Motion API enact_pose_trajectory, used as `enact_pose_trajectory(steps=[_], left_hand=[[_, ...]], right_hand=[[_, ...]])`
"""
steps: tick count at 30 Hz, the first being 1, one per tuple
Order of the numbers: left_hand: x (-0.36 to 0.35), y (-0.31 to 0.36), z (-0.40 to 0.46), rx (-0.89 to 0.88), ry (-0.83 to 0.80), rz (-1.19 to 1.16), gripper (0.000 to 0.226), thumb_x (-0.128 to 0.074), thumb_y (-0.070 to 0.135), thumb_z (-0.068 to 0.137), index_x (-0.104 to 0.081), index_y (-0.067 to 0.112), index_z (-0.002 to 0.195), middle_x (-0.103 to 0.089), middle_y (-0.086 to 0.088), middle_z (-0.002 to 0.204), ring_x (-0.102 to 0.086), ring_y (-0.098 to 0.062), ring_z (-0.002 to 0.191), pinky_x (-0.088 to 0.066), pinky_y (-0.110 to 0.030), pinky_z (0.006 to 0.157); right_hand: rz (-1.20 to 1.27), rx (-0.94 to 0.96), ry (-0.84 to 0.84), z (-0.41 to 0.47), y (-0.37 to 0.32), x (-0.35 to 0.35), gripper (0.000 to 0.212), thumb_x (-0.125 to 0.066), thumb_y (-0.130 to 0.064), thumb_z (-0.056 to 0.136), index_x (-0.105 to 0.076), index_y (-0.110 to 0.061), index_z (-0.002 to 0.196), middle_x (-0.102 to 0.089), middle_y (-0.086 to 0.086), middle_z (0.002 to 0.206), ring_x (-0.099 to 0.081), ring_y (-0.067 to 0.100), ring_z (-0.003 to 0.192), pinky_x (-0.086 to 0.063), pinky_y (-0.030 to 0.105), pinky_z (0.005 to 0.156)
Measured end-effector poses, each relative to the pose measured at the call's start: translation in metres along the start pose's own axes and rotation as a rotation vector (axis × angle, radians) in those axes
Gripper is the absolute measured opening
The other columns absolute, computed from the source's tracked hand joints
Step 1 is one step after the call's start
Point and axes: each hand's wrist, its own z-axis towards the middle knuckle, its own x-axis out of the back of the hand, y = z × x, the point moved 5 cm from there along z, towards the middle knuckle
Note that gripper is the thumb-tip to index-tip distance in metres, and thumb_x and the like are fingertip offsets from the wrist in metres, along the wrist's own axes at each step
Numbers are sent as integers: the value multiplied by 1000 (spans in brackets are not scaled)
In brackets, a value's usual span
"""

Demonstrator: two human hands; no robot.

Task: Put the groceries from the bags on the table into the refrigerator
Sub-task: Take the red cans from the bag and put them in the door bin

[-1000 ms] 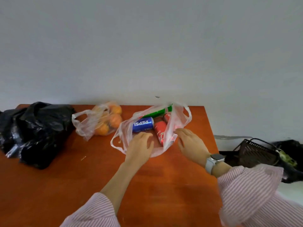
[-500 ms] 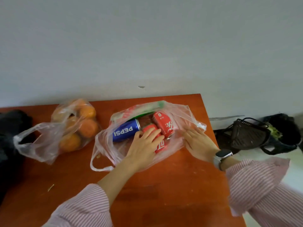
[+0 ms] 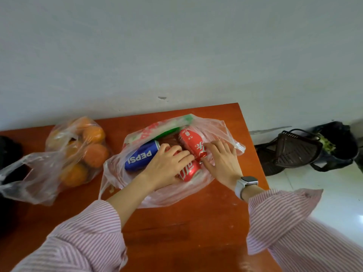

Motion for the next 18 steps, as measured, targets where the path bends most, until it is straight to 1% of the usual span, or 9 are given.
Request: enact_pose_trajectory(steps=[1, 3, 5, 7, 9, 11, 12, 14, 18], left_hand=[[2, -5, 0, 66, 10, -43, 73, -74, 55, 61, -56, 15, 118, -65, -3, 114, -61, -23, 102, -46, -41, 86], [10, -16, -4, 246, 37, -195, 74, -71, 56, 63, -51, 13, 120, -64, -4, 112, -60, -22, 102, -41, -37, 90], [18, -20, -17, 446, 95, -358, 72, -71, 54, 66, -49, 13, 121, -64, -4, 111, -59, -22, 102, -41, -32, 90], [25, -18, -34, 634, 183, -511, 74, -74, 49, 66, -47, 13, 125, -61, -5, 117, -57, -21, 108, -41, -29, 92], [27, -14, -48, 793, 251, -626, 75, -76, 45, 66, -47, 13, 127, -59, -6, 122, -54, -21, 113, -40, -30, 95], [23, -11, -57, 900, 285, -664, 76, -77, 46, 65, -47, 13, 127, -58, -7, 124, -53, -22, 115, -41, -32, 96], [20, -9, -60, 939, 292, -674, 78, -77, 47, 64, -47, 12, 128, -57, -8, 125, -52, -23, 116, -41, -34, 97], [15, -5, -66, 999, 304, -707, 82, -77, 49, 63, -47, 10, 128, -56, -10, 127, -51, -25, 118, -40, -35, 98], [11, 2, -75, 1039, 328, -735, 80, -79, 40, 65, -44, 8, 130, -54, -11, 128, -49, -25, 120, -39, -34, 98]], right_hand=[[-36, 34, 17, 1, -1, 2, 39, -56, -36, 86, -53, -17, 120, -57, 4, 116, -51, 27, 112, -40, 45, 88], [-102, 104, 57, 1, -8, 5, 36, -52, -33, 83, -57, -17, 115, -61, 3, 107, -56, 26, 100, -45, 45, 80], [-122, 135, 73, 3, -13, 4, 35, -53, -29, 81, -60, -15, 112, -62, 4, 106, -59, 26, 96, -45, 45, 80], [-125, 93, 28, 7, -17, 1, 43, -58, -32, 83, -55, -13, 121, -58, 7, 117, -56, 29, 107, -40, 48, 88], [-142, 25, -57, 11, -18, -5, 62, -57, -43, 84, -39, -14, 135, -45, 9, 133, -44, 28, 123, -30, 49, 101], [-188, -32, -108, 14, -20, -10, 78, -57, -51, 81, -23, -14, 141, -35, 8, 140, -35, 27, 128, -26, 46, 104], [-208, -55, -117, 15, -20, -12, 84, -58, -53, 79, -18, -14, 142, -34, 7, 140, -35, 27, 128, -27, 45, 104], [-216, -97, -107, 18, -19, -18, 90, -61, -55, 76, -14, -15, 142, -37, 7, 138, -37, 28, 127, -27, 46, 104], [-161, -174, -127, 26, -16, -26, 91, -63, -52, 76, -12, -12, 141, -40, 9, 137, -38, 29, 127, -27, 49, 105]])
